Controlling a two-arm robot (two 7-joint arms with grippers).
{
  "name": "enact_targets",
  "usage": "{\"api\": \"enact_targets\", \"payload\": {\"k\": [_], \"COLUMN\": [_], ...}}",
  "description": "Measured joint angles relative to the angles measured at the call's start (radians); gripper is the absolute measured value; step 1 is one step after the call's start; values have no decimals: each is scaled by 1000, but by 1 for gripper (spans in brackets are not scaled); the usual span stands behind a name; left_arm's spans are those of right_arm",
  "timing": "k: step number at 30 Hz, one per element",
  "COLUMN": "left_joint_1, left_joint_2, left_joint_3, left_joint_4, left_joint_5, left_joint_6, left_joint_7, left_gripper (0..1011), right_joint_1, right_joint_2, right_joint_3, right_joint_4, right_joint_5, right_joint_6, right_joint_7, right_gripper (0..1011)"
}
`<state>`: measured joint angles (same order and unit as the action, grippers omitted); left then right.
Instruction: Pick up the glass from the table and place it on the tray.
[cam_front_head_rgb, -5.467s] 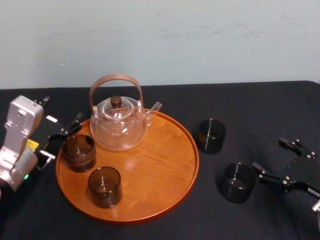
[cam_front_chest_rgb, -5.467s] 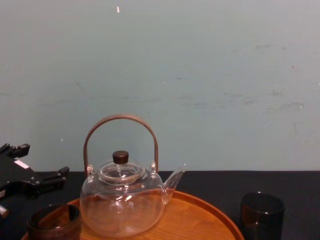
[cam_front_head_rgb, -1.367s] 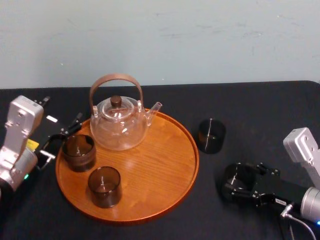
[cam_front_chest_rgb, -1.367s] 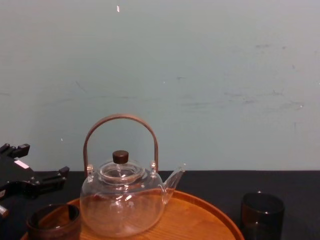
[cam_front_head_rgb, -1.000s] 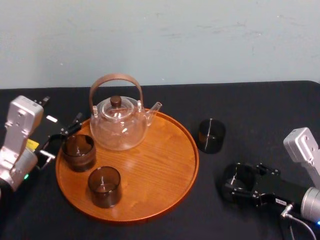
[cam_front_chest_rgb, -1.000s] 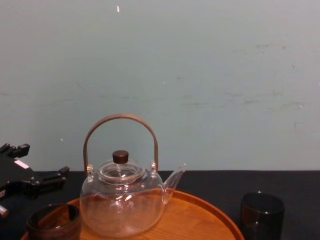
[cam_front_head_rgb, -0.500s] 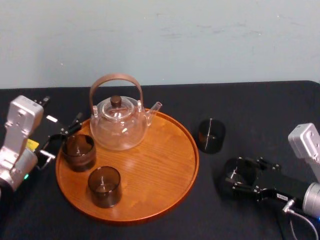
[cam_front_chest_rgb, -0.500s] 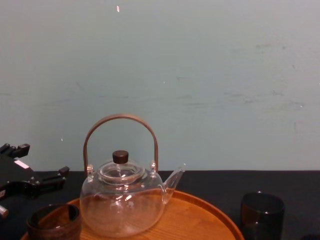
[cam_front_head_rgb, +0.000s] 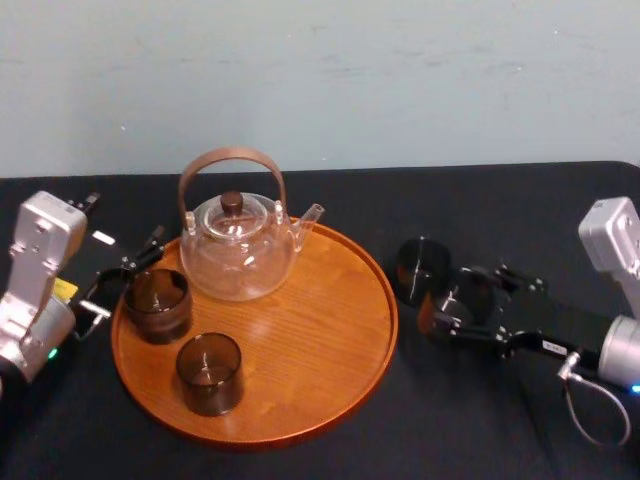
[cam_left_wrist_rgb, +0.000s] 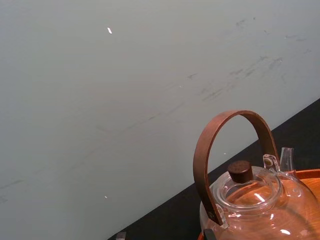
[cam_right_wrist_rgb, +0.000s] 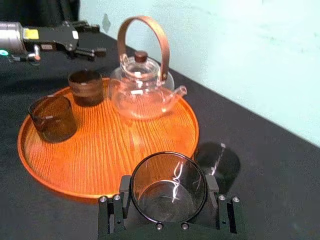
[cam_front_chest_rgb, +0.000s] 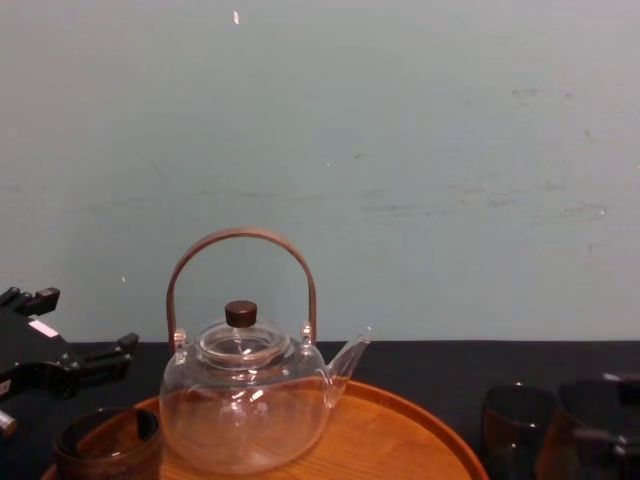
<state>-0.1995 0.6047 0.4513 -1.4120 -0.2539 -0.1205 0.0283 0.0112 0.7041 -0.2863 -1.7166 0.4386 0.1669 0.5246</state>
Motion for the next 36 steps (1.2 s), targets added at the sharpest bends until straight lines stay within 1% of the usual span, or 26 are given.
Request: {"api": "enact_targets", "payload": {"k": [4, 6, 7, 10, 11, 13, 14, 17, 29, 32, 36], "left_joint_1": [0, 0, 0, 0, 0, 0, 0, 0, 0, 0, 0], "left_joint_2": [0, 0, 0, 0, 0, 0, 0, 0, 0, 0, 0], "left_joint_3": [0, 0, 0, 0, 0, 0, 0, 0, 0, 0, 0], "left_joint_4": [0, 0, 0, 0, 0, 0, 0, 0, 0, 0, 0], "left_joint_5": [0, 0, 0, 0, 0, 0, 0, 0, 0, 0, 0], "left_joint_6": [0, 0, 0, 0, 0, 0, 0, 0, 0, 0, 0], "left_joint_7": [0, 0, 0, 0, 0, 0, 0, 0, 0, 0, 0], "left_gripper": [1001, 1001, 1001, 1001, 1002, 1001, 1001, 1001, 1001, 1001, 1001], "right_joint_1": [53, 69, 88, 115, 131, 150, 150, 179, 233, 246, 262], "right_joint_2": [-10, -15, -21, -31, -39, -48, -48, -64, -99, -111, -123], "right_joint_3": [-31, -43, -56, -78, -94, -112, -112, -143, -216, -240, -259], "right_joint_4": [19, 25, 34, 47, 55, 64, 64, 79, 110, 125, 143], "right_joint_5": [-4, -8, -12, -19, -23, -27, -27, -32, -42, -49, -56], "right_joint_6": [-18, -24, -30, -36, -41, -46, -46, -55, -76, -83, -86], "right_joint_7": [20, 28, 36, 47, 53, 63, 63, 76, 103, 110, 115], "right_gripper": [892, 892, 892, 892, 892, 892, 892, 892, 892, 892, 892]}}
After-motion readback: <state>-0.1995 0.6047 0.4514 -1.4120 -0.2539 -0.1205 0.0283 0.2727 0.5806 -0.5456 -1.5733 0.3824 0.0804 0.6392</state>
